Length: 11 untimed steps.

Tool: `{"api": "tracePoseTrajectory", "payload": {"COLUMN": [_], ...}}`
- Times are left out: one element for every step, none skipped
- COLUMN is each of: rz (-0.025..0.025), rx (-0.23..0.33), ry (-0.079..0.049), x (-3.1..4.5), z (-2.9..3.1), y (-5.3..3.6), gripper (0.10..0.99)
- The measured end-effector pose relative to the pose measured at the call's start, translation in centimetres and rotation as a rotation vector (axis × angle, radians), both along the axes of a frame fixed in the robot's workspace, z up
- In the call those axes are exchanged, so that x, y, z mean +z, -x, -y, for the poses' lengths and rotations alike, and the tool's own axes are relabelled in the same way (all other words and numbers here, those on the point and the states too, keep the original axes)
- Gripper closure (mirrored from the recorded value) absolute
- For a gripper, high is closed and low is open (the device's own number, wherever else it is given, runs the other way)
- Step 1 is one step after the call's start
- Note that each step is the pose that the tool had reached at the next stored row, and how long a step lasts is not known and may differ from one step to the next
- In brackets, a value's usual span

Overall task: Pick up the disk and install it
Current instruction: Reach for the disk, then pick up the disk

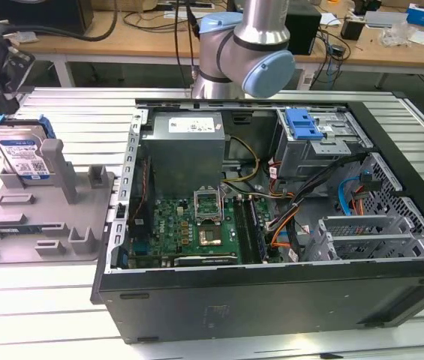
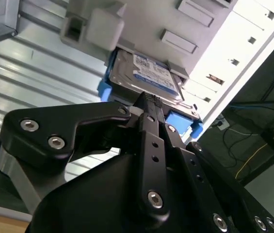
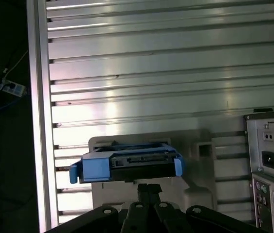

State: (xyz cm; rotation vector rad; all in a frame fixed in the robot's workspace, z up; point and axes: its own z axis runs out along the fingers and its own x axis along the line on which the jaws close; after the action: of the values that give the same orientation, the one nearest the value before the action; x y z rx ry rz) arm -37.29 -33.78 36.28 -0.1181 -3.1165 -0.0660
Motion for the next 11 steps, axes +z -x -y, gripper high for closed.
{"api": "tracePoseTrajectory", "payload": {"rz": [-0.0008, -0.0020, -0.0024, -0.0028, -0.0043, -0.0053, -0.0056, -0.0058, -0.0063, -0.0068, -0.0076], "rx": [0.000, 0.000, 0.000, 0.000, 0.000, 0.000, 0.000, 0.000, 0.000, 0.000, 0.000], "ry": [0.000, 0.000, 0.000, 0.000, 0.000, 0.000, 0.000, 0.000, 0.000, 0.000, 0.000], "x": [-0.03, -0.04, -0.04, -0.04, -0.04, -0.04, -0.04, -0.04, -0.03, -0.04, -0.04], "z": [-0.18, -0.23, -0.23, -0.23, -0.23, -0.23, -0.23, -0.23, -0.23, -0.23, -0.23], "y": [0.37, 0.55, 0.55, 0.56, 0.57, 0.58, 0.58, 0.58, 0.59, 0.59, 0.60], "gripper": [0.980, 0.980, 0.980, 0.980, 0.980, 0.980, 0.980, 0.980, 0.980, 0.980, 0.980]}}
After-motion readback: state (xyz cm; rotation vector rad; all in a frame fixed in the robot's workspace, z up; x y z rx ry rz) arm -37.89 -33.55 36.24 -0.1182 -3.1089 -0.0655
